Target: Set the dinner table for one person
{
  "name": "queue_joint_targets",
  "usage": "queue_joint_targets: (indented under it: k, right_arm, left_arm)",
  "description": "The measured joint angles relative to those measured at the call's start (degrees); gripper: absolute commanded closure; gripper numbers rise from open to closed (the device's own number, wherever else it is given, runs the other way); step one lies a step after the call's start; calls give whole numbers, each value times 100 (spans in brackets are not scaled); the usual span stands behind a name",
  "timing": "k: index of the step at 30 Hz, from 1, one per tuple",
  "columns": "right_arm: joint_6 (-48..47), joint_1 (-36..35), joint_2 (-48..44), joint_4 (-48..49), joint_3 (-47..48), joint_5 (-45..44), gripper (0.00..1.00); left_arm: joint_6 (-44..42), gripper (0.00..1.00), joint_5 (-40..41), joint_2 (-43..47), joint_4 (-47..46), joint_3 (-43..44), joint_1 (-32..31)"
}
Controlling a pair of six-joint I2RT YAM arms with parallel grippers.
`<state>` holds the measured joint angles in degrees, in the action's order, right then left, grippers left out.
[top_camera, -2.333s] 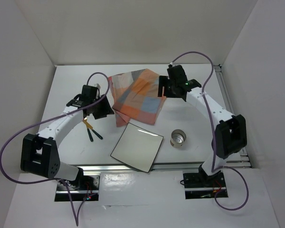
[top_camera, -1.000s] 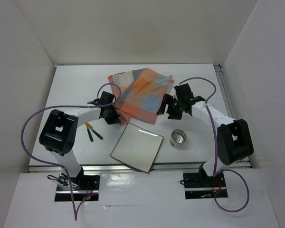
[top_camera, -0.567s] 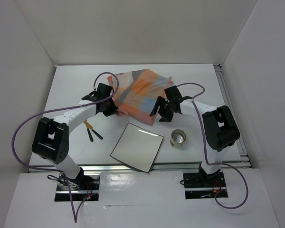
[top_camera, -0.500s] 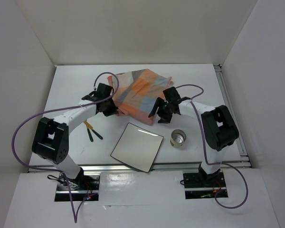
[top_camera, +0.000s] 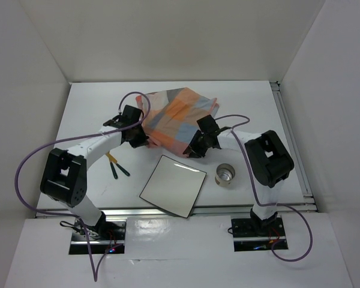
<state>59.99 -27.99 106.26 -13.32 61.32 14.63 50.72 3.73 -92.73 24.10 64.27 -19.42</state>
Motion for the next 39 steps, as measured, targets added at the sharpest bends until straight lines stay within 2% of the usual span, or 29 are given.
queue_joint_targets:
  k: [1, 2, 3, 6, 10, 16, 19, 22, 27, 33, 39]
  right_arm:
    - [63, -24, 2, 15, 0, -50, 77]
    - [122, -42, 7, 20, 9, -105, 93]
    - [177, -59, 11, 13, 28, -188, 100]
    - [164, -50, 15, -173, 262, -476, 100]
    - [-284, 205, -96, -367, 960, -876, 100]
    - [-1340, 1451, -1043, -579, 2315, -1080, 100]
    - [-1696, 2059, -1624, -605, 2809, -1073, 100]
    - [-1954, 2415, -2166, -699, 3073, -960, 100]
    - [-2260, 2490, -2647, -1040, 3368, -686, 100]
    - [-2511, 2616, -2540, -1491, 3976, -446, 100]
    - [-2712, 2732, -1740, -1493, 5029, -195, 100]
  left_arm:
    - [0, 100, 0, 0, -2, 4, 0]
    - [0, 100, -2, 0, 0, 11, 0]
    - [-11, 100, -4, 0, 11, 22, 0]
    - [-155, 100, 31, 0, 188, 197, 4]
    - [-564, 100, 212, 35, 546, 938, 133]
    - [-1228, 100, 422, 269, 887, 2688, 739]
    - [-1449, 100, 501, 568, 931, 3198, 964]
    - [-1521, 100, 492, 874, 977, 3373, 1097]
    - [-1720, 100, 385, 1176, 1161, 3644, 1180]
    - [-1934, 100, 140, 1027, 1357, 4513, 1259]
    - [-2081, 100, -168, 234, 1329, 5484, 1381]
